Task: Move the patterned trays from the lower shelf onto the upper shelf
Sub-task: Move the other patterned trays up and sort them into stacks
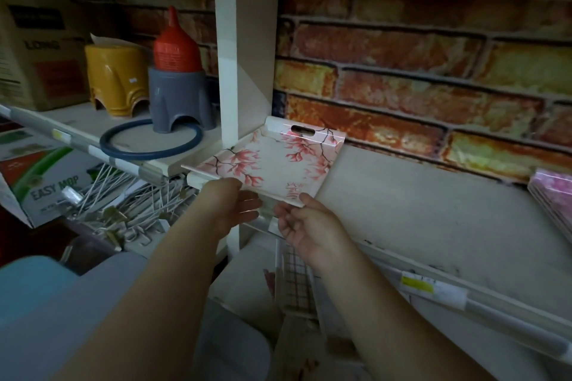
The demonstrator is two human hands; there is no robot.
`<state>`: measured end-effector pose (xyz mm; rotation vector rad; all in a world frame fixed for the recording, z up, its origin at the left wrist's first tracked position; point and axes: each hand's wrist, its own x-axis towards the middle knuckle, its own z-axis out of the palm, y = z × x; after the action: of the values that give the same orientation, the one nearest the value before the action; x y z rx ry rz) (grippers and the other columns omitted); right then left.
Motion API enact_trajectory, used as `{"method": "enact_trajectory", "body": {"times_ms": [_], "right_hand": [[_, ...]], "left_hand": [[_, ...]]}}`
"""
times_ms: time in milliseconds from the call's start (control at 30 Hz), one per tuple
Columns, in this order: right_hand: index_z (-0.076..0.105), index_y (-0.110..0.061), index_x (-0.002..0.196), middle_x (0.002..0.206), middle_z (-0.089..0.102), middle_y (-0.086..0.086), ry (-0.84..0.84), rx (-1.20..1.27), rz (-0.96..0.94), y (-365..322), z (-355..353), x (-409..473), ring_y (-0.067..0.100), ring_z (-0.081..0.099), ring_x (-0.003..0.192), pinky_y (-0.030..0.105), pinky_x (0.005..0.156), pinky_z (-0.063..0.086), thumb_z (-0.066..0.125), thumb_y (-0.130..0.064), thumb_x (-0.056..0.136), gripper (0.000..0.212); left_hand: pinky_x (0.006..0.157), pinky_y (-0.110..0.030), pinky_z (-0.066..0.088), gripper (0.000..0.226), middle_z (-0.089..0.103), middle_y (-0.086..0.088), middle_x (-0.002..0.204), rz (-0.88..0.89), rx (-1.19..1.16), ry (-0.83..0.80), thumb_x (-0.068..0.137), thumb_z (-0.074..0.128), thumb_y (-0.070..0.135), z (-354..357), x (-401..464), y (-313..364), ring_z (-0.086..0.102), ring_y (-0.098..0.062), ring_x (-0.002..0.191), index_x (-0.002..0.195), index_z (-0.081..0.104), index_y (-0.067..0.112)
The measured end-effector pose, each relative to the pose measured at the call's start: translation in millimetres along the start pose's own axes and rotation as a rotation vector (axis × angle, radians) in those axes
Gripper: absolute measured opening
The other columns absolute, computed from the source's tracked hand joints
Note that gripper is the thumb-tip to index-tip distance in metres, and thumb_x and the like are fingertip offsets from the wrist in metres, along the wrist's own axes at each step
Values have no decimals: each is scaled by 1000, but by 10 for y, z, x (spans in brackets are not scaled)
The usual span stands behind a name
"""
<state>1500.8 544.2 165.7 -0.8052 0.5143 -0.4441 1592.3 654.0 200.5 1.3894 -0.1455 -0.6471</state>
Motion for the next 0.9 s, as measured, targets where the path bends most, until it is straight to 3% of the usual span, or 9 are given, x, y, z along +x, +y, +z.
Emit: {"method": "enact_trajectory", "body": {"times_ms": [100,233,367,433,567,633,733,800,900], "right_hand": [[58,-16,94,95,67,16,-9,41,23,-31,50,88,21,68,80,20,50,53,36,15,92,38],[54,-11,90,89,64,17,-5,54,28,-73,129,205,22,64,76,22,51,54,33,14,94,32],[48,-9,89,81,60,15,21,0,30,-78,116,301,21,63,72,24,50,53,33,12,96,27],[46,-12,101,86,64,13,1,-35,35,-78,57,282,22,65,76,28,57,53,37,8,97,22],[37,-30,138,103,73,7,-83,-214,41,-168,-185,128,20,72,82,29,62,52,53,-3,96,52],[52,-24,133,100,75,6,-163,-305,64,-274,-359,-12,19,72,81,27,62,52,56,-9,95,40],[73,-18,108,92,72,7,-296,-408,75,-416,-682,-264,17,67,73,27,62,53,59,-15,94,20],[76,-18,95,81,68,4,-329,-422,91,-432,-961,-436,15,62,64,27,61,52,63,-19,88,15],[74,-15,94,74,64,4,-330,-412,183,-289,-1268,-583,13,57,58,25,57,49,65,-19,83,14]], "left_hand": [[82,-46,51,18,57,-19,110,7,-68,-28,101,35,10,99,-7,-31,62,-33,93,112,47,3],[94,-50,50,32,56,-19,131,2,-48,-87,100,38,12,206,-20,-71,61,-33,113,128,50,2],[92,-51,48,17,55,-16,127,-16,-43,-91,100,41,14,202,-50,-100,62,-30,107,102,57,8],[91,-50,49,16,56,-14,128,-38,-34,-99,100,42,16,178,-65,-140,60,-30,109,103,55,9],[86,-45,53,30,62,-12,123,-56,97,-144,100,45,24,125,-137,-220,64,-28,104,125,54,10],[90,-47,53,28,67,-10,115,-50,246,-211,97,51,29,111,-182,-265,66,-27,100,118,60,13],[90,-45,54,27,71,-7,108,-52,509,-384,95,55,33,150,-278,-331,70,-25,96,115,63,17],[91,-44,53,27,71,-6,107,-50,633,-470,95,54,30,272,-362,-415,70,-25,96,118,62,17],[94,-48,53,29,68,-3,109,-1,849,-565,93,53,26,479,-486,-530,66,-22,100,120,62,23]]}}
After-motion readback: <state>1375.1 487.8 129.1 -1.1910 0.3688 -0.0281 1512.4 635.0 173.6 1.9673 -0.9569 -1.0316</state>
